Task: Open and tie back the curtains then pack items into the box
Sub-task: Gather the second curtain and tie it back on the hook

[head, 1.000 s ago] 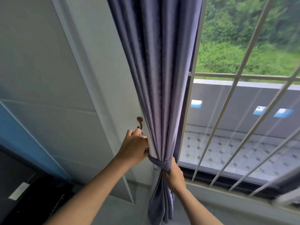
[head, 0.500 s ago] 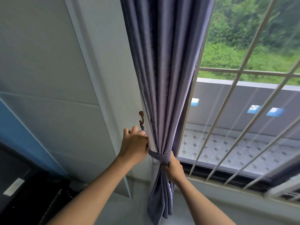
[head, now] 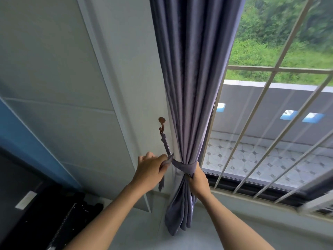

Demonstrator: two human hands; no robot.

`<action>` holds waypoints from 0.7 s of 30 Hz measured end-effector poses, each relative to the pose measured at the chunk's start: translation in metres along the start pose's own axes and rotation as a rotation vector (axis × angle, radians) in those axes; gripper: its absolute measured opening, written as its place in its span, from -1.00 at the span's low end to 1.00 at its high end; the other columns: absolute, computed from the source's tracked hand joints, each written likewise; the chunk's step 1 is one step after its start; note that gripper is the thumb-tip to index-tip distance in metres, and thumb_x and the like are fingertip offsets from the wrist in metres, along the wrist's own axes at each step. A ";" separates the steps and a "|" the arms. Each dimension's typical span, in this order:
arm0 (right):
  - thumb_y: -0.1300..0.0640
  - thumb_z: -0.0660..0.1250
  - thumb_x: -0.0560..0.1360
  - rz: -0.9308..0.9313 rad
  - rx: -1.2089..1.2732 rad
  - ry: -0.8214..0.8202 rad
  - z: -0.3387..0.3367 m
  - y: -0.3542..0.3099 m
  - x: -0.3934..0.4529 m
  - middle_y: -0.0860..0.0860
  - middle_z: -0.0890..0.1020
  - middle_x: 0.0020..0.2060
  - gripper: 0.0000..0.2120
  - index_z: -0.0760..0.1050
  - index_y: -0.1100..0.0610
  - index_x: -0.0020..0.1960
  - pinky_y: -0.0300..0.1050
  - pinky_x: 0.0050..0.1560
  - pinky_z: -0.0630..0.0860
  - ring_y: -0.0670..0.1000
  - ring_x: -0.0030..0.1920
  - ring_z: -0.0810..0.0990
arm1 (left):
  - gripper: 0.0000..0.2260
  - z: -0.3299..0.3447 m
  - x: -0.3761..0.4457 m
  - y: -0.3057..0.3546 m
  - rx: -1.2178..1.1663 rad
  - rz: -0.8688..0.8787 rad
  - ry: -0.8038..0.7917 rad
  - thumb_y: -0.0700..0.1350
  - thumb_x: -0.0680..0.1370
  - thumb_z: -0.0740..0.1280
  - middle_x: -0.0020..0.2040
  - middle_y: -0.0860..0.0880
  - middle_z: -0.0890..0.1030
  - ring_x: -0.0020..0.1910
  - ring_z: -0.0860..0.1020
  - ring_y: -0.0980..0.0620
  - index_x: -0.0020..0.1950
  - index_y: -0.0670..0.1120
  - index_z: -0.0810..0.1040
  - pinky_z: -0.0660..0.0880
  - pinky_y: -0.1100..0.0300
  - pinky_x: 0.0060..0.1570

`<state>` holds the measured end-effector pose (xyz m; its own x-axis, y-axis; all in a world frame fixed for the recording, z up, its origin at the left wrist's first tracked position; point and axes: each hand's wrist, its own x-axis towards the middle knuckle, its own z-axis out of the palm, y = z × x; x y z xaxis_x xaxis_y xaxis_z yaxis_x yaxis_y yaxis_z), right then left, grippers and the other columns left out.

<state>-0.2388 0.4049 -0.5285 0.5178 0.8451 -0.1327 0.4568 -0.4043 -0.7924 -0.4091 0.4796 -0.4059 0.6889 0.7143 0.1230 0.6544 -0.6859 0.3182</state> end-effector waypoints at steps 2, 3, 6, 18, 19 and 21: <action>0.12 0.13 0.52 0.001 -0.003 0.012 0.000 0.000 -0.002 -0.02 0.56 0.08 -0.77 0.29 -0.03 0.17 0.05 -0.03 0.48 0.24 0.03 0.51 | -0.73 0.001 0.000 0.001 0.118 0.027 0.049 -0.07 0.50 0.33 -0.22 0.12 0.47 0.16 0.42 0.01 -0.23 0.08 0.23 0.27 0.00 0.14; 0.12 0.13 0.52 0.005 -0.003 0.015 0.000 0.000 -0.003 -0.01 0.56 0.08 -0.77 0.28 -0.02 0.17 0.04 -0.04 0.47 0.24 0.03 0.50 | -0.67 0.002 0.000 0.002 0.155 0.067 0.076 -0.13 0.44 0.41 -0.24 0.10 0.48 0.16 0.47 -0.02 -0.26 0.08 0.24 0.31 -0.06 0.18; 0.10 0.14 0.52 0.022 0.011 0.018 0.000 0.001 -0.005 -0.02 0.57 0.06 -0.78 0.28 -0.06 0.15 0.04 -0.06 0.47 0.24 -0.01 0.51 | -0.57 -0.001 -0.004 0.011 0.161 0.180 0.146 -0.27 0.29 0.49 -0.38 0.12 0.29 -0.23 0.51 0.01 -0.29 0.05 0.23 0.43 -0.02 0.08; 0.15 0.14 0.50 0.004 -0.013 0.019 -0.009 -0.001 -0.005 -0.03 0.53 0.08 -0.71 0.29 -0.02 0.21 0.08 -0.02 0.51 0.14 -0.02 0.52 | -0.88 0.054 -0.041 0.014 -0.027 0.156 0.439 -0.14 0.55 0.26 -0.30 0.05 0.57 -0.36 0.42 0.02 0.05 -0.09 0.54 0.30 0.20 -0.26; 0.16 0.15 0.49 0.004 -0.012 0.020 -0.010 -0.002 -0.006 -0.03 0.53 0.07 -0.69 0.30 -0.01 0.22 0.06 -0.04 0.51 0.14 -0.03 0.52 | -0.87 0.057 -0.043 0.016 -0.017 0.138 0.472 -0.17 0.53 0.27 -0.30 0.04 0.58 -0.36 0.41 0.01 0.03 -0.09 0.56 0.31 0.19 -0.25; 0.18 0.18 0.48 0.001 0.011 0.006 -0.010 -0.005 -0.006 -0.04 0.53 0.05 -0.67 0.31 0.01 0.24 -0.02 -0.11 0.49 0.11 -0.05 0.52 | -0.85 0.062 -0.046 0.023 0.005 0.121 0.498 -0.18 0.49 0.26 -0.28 0.03 0.61 -0.36 0.42 -0.01 -0.01 -0.11 0.60 0.31 0.19 -0.25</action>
<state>-0.2366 0.3981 -0.5179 0.5226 0.8426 -0.1299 0.4484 -0.4012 -0.7987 -0.4062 0.4228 -0.4629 0.5287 0.6080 0.5924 0.5813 -0.7678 0.2692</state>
